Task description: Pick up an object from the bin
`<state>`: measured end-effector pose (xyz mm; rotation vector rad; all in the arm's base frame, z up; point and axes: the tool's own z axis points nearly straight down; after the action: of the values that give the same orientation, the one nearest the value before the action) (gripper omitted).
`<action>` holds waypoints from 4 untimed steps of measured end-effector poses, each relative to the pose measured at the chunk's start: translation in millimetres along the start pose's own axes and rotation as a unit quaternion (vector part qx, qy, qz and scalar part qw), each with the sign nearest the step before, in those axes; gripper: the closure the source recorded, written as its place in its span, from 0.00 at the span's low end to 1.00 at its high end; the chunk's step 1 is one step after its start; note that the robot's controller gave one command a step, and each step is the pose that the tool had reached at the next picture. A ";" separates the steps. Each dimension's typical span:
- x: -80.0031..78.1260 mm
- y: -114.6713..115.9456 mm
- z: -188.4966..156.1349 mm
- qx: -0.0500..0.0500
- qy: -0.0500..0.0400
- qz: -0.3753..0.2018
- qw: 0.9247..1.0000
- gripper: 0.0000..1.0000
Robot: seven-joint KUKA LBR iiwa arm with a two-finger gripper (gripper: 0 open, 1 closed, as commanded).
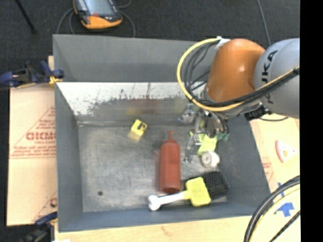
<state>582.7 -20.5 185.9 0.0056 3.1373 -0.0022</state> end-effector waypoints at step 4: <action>-19.1 15.2 -104.7 0.000 0.001 -0.026 1.000 1.00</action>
Offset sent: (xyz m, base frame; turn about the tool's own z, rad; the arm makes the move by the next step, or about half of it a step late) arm 0.0060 0.0155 -0.1104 -0.0753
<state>601.4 -5.2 290.6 -0.0770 3.1376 -0.0009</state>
